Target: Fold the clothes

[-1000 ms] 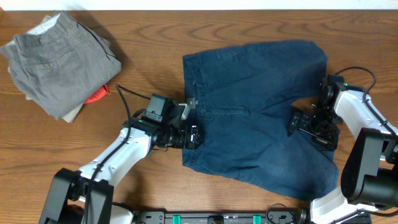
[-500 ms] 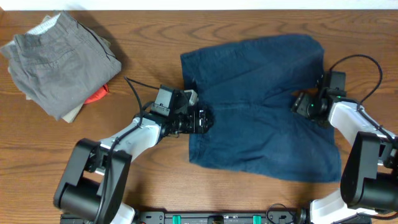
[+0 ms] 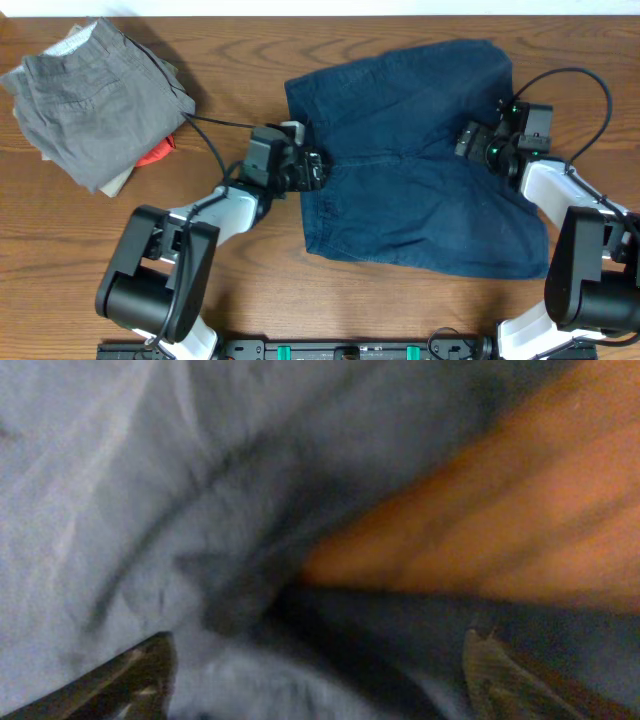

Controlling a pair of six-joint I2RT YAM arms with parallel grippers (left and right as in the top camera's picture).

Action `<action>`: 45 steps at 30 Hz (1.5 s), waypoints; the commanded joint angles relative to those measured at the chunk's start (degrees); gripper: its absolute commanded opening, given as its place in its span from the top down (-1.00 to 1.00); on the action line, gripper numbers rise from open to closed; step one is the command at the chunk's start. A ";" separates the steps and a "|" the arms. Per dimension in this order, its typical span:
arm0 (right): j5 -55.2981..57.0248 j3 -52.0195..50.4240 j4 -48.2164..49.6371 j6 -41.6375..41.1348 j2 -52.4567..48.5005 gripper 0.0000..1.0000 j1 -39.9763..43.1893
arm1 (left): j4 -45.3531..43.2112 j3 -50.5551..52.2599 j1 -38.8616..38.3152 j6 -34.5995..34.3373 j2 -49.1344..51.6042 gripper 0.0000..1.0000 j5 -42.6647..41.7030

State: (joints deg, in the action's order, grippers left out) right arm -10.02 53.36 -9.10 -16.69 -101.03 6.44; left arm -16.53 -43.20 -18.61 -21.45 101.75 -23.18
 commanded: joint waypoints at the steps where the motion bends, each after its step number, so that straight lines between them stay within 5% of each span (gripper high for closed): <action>1: -0.66 5.01 -7.63 4.42 1.46 -0.98 0.13 | 4.59 -3.85 3.50 -0.28 -0.31 -0.64 -3.13; 2: 0.11 6.16 -12.04 4.39 2.40 -0.98 0.42 | 6.91 -4.22 4.33 -0.26 -0.94 -0.65 -4.94; 4: 1.31 7.69 -20.31 4.35 4.50 -0.99 1.18 | 12.76 -4.35 5.90 -0.24 -2.91 -0.99 -7.67; 12: 4.13 7.54 -45.05 -2.05 10.71 -0.99 4.90 | 39.39 -4.28 5.73 2.51 -13.38 -0.95 -7.74; 17: 5.11 2.29 -48.06 -10.32 10.82 -0.98 5.29 | 49.37 -3.82 1.97 -5.64 -14.51 -0.96 -7.74; 23: 7.89 -6.73 -45.72 -23.32 10.82 -0.98 5.38 | 49.94 -1.11 -2.93 -21.92 -14.49 -0.99 -7.74; 31: 13.14 -10.78 -45.99 -30.80 10.84 -0.98 6.73 | 48.83 -1.05 -11.82 -32.39 -14.49 -0.83 -4.57; 37: 14.82 -11.08 -45.92 -32.26 11.15 -0.99 8.81 | 47.08 -0.90 -18.03 -44.04 -14.21 -0.46 4.26; 45: 16.74 -11.08 -47.08 -33.00 13.25 -0.98 12.63 | 42.99 -0.20 -20.15 -47.91 -11.32 -0.08 10.47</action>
State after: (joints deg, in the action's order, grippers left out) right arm 2.48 42.98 -55.68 -47.72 -89.08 17.72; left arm 26.59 -44.27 -38.72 -66.11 88.73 -17.37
